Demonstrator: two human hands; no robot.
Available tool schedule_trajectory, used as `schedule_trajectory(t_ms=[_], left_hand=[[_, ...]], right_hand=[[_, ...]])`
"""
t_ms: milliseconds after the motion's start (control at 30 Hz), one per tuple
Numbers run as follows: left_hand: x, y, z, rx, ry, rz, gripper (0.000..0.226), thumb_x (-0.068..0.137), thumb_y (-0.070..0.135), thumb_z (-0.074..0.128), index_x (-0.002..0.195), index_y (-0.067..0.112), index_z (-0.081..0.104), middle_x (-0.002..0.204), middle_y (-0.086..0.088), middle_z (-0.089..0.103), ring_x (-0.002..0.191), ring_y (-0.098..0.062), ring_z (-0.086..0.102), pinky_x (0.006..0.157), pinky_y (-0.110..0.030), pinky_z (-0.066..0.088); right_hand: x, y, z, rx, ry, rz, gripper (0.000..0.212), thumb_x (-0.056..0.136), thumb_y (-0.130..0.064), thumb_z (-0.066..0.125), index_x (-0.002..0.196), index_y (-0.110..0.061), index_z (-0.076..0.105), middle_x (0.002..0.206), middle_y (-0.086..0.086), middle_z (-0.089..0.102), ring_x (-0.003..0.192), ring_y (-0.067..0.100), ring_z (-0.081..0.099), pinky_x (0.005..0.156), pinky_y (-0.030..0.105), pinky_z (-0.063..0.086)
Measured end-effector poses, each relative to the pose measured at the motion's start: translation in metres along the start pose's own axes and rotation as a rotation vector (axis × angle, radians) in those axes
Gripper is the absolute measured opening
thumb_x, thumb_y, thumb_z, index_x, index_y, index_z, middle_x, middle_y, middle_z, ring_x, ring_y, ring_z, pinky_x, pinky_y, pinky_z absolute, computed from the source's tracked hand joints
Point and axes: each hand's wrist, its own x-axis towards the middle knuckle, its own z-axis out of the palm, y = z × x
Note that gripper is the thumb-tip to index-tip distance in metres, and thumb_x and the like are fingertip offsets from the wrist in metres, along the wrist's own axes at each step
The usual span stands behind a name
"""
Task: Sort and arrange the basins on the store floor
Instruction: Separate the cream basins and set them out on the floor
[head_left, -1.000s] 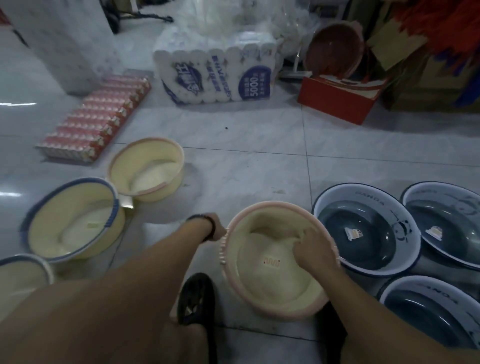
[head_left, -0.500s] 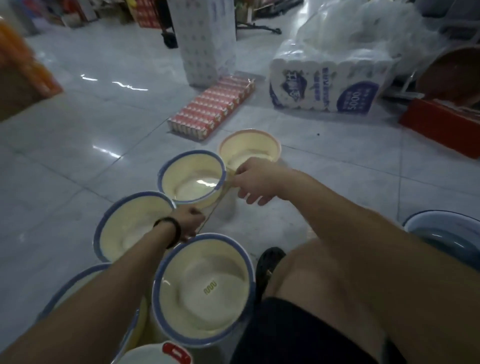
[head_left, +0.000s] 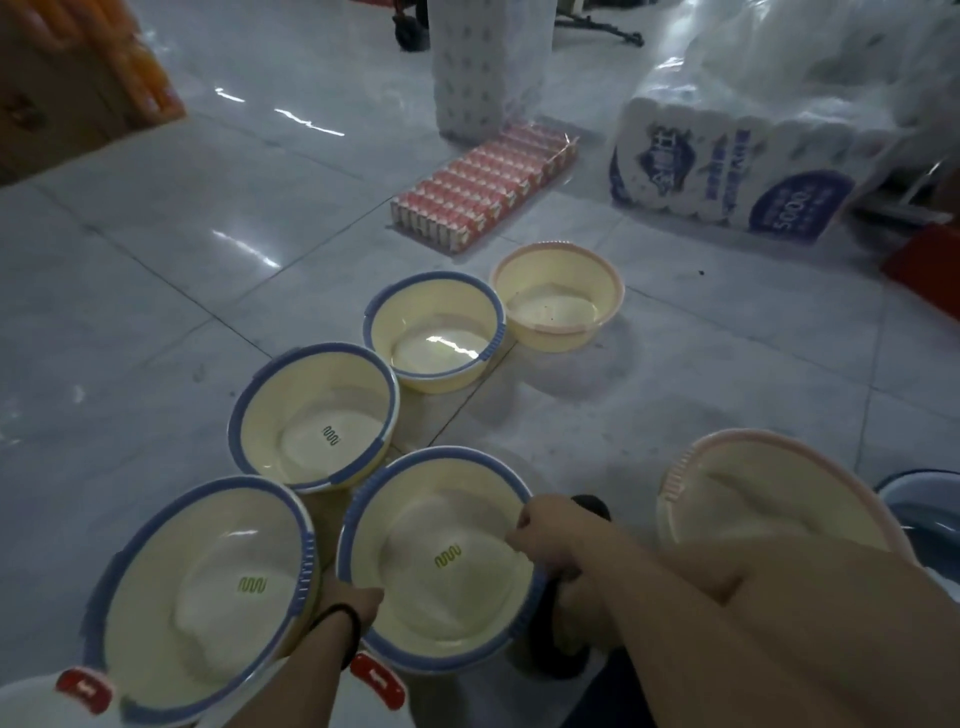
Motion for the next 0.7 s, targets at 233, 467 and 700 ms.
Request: schedule_trajectory(t_ms=[233, 467, 700], left_hand=[[0.009, 0.039, 0.026, 0.282, 0.189, -0.029, 0.06, 0.08, 0.025, 0.071, 0.135, 0.008, 0.052, 0.122, -0.017, 0.06, 0.099, -0.038, 0.062, 0.084, -0.049, 0.059], [-0.041, 0.235, 0.095, 0.58, 0.094, 0.664, 0.048, 0.092, 0.028, 0.056, 0.14, 0.023, 0.052, 0.142, -0.007, 0.052, 0.127, -0.029, 0.053, 0.105, -0.043, 0.049], [-0.028, 0.424, 0.187, 0.824, 0.031, 0.972, 0.055, 0.088, 0.034, 0.063, 0.139, 0.02, 0.047, 0.146, -0.008, 0.044, 0.132, -0.032, 0.045, 0.108, -0.044, 0.044]], right_hand=[[0.004, 0.022, -0.021, 0.028, 0.028, 0.08, 0.022, 0.101, -0.028, 0.057, 0.086, -0.012, 0.061, 0.078, 0.005, 0.058, 0.064, 0.02, 0.054, 0.052, 0.027, 0.042], [0.049, 0.038, -0.153, 0.268, 0.199, 0.096, 0.043, 0.1, -0.041, 0.056, 0.123, -0.006, 0.062, 0.107, 0.015, 0.071, 0.087, 0.029, 0.074, 0.077, 0.042, 0.065], [0.119, 0.105, -0.237, 0.305, 0.344, 0.095, 0.02, 0.1, -0.03, 0.06, 0.109, -0.014, 0.07, 0.101, 0.01, 0.073, 0.091, 0.028, 0.075, 0.079, 0.044, 0.066]])
